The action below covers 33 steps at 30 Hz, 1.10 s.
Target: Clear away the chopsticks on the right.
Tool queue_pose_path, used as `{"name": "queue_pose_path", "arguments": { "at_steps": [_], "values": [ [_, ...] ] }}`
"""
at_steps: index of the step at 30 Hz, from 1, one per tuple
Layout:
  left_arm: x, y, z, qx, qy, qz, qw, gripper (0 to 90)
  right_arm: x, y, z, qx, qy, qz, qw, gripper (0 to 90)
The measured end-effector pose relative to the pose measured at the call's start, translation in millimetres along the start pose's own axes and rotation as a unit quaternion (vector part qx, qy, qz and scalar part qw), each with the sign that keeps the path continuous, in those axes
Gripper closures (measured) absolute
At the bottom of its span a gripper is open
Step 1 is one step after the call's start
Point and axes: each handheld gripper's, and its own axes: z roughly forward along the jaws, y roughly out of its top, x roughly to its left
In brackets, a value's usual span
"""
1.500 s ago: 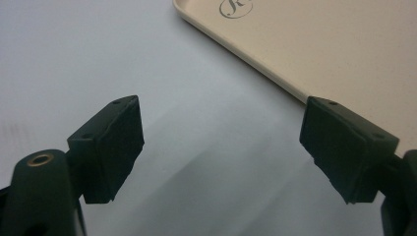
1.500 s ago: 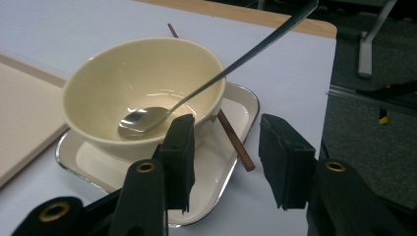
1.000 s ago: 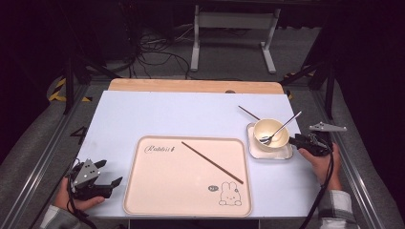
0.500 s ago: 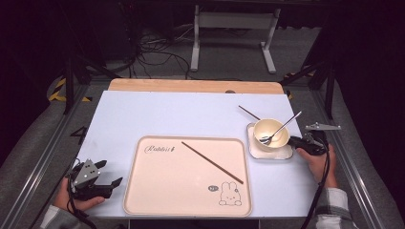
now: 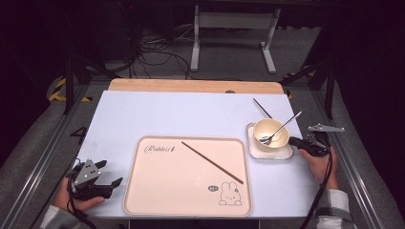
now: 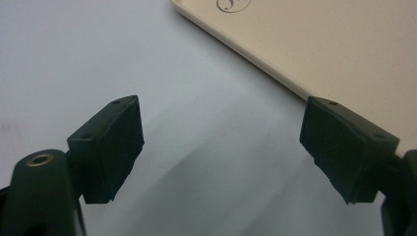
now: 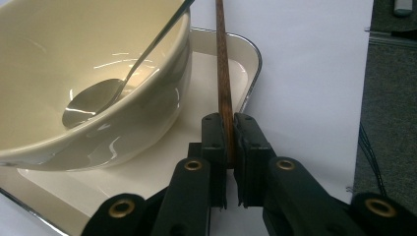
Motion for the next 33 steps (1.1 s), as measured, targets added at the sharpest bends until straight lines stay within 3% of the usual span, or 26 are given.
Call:
{"name": "queue_pose_path", "arguments": {
  "at_steps": [13, 24, 33],
  "values": [
    [-0.3, 0.1, -1.1, -0.003, 0.002, -0.002, 1.0, 17.5, -5.5, -2.6, -27.2, -0.065, -0.019, 0.016, 0.9976, 84.6],
    [-0.3, 0.1, -1.0, -0.003, 0.001, -0.001, 1.0, 17.5, -6.6, 0.7, -51.0, -0.132, -0.044, 0.033, 0.9897, 84.7],
    [-0.2, 0.3, -0.5, -0.001, 0.001, 0.0, 1.0, 17.5, -9.3, 0.2, -61.8, -0.168, -0.047, 0.055, 0.9831, 84.7]
  ]
}}
